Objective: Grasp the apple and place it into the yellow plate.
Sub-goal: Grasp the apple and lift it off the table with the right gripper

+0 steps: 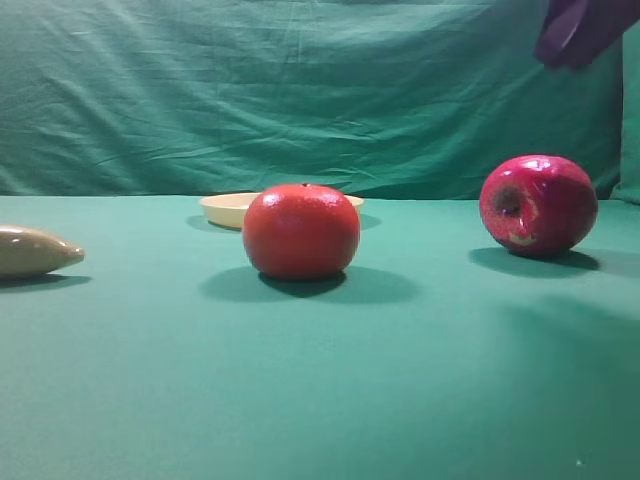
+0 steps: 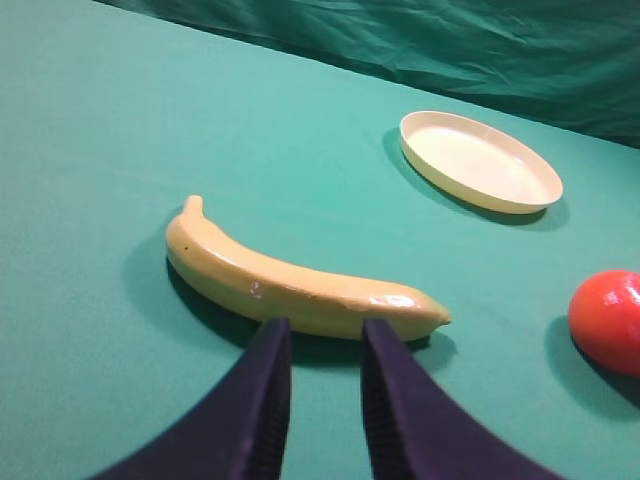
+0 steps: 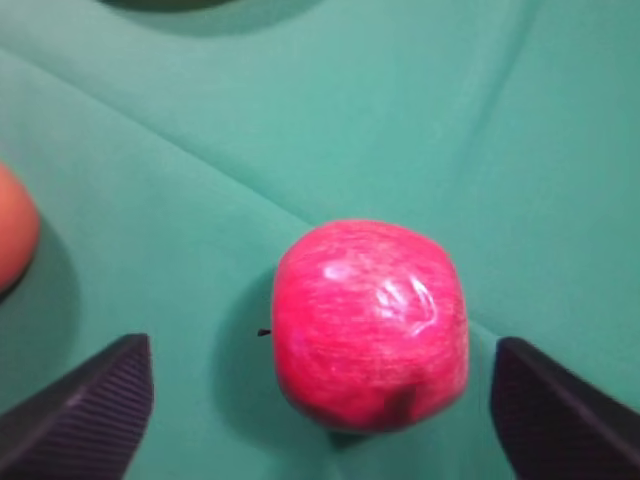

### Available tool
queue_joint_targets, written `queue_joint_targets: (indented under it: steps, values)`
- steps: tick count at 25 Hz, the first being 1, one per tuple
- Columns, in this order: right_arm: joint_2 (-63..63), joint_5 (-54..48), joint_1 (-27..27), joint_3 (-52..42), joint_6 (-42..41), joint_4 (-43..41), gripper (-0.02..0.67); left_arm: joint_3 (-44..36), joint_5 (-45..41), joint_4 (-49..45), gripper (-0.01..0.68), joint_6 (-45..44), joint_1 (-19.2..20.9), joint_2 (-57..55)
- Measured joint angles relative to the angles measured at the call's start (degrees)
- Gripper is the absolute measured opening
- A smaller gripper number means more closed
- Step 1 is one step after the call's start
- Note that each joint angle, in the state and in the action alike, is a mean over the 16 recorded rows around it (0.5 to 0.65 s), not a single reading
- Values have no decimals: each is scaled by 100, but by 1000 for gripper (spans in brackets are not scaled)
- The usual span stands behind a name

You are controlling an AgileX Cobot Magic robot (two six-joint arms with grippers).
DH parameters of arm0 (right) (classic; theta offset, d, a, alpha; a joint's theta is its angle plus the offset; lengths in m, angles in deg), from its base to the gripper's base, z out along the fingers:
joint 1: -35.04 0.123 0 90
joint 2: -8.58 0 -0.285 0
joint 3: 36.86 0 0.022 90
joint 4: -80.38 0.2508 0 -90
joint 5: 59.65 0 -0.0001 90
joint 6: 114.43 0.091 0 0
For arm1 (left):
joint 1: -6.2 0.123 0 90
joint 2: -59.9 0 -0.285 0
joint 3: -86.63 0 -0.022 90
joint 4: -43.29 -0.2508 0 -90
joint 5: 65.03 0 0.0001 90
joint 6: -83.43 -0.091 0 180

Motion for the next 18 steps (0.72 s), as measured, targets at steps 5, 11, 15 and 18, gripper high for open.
queue_joint_targets:
  steps: [5,11,15,18]
  values:
    - [-450,242,0,21,-69,-4,641,0,0,0,157,0,0,0]
    - [-859,549,0,31,-91,-9,606,0,0,0,157,0,0,0]
    - [-1026,654,0,137,-99,-11,567,0,0,0,157,0,0,0]
    - [-1090,652,2,351,-103,2,539,0,0,0,157,0,0,0]
